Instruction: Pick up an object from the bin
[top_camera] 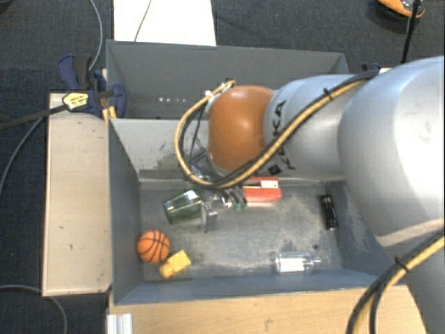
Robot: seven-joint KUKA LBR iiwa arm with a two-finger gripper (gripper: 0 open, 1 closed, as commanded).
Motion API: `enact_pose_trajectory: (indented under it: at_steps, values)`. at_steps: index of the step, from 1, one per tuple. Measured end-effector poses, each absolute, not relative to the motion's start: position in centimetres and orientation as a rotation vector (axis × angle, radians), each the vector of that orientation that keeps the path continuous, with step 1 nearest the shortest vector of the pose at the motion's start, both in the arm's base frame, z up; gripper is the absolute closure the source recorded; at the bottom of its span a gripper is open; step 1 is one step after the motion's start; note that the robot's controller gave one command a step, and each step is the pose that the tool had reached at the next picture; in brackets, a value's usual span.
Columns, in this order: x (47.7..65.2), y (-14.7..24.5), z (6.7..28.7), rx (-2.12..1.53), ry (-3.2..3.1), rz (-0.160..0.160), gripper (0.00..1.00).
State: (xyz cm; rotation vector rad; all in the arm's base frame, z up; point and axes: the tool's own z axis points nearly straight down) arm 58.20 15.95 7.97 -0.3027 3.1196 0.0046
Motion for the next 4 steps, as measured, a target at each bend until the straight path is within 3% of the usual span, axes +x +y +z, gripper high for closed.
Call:
enact_pose_trajectory:
  at_steps: [1,3,4]
  values:
    - [58.6,15.9,6.4,-0.071,3.132,0.007,1.00]
    - [58.6,15.8,7.3,-0.017,3.136,0.006,1.00]
    - [58.4,15.8,9.4,-0.030,3.141,0.004,1.00]
